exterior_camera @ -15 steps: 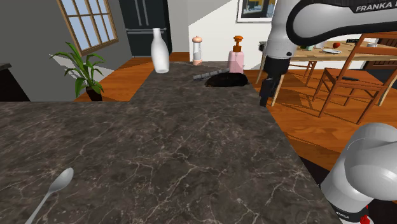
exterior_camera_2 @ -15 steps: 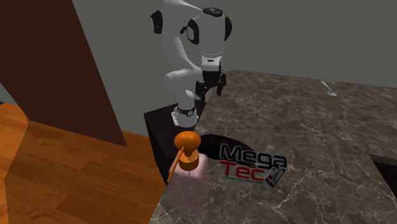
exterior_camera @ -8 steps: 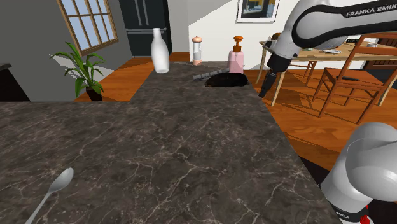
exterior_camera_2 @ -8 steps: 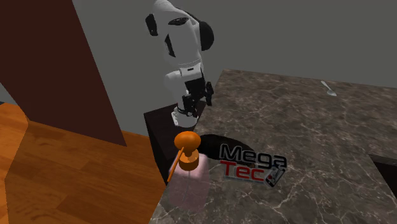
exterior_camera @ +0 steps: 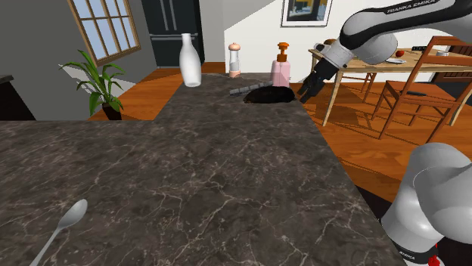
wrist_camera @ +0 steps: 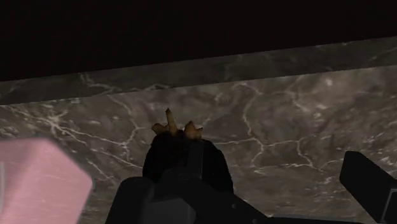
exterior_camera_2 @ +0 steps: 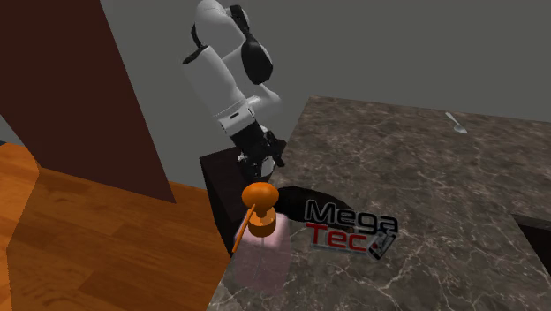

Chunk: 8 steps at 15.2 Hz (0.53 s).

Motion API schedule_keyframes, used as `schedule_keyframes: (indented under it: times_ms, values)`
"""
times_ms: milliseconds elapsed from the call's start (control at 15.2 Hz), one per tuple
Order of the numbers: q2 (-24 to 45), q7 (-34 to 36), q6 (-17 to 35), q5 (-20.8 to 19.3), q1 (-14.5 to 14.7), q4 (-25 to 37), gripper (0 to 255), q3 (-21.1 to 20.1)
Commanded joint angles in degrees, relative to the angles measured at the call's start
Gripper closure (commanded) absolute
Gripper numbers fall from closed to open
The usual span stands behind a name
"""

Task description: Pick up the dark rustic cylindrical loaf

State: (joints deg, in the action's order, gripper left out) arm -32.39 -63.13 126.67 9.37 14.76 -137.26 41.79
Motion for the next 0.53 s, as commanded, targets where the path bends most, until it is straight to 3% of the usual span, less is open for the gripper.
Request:
schedule_keyframes:
  times_ms: [0, 198, 462]
  values:
    - [2.73, -8.79, 1.19, 4.77, 5.8, 3.36, 0, 6.77]
    - [7.13, -21.56, -0.03, 13.12, 16.91, 10.21, 0, 19.09]
    - [7.7, -23.8, 1.53, 14.26, 18.99, 9.23, 0, 21.62]
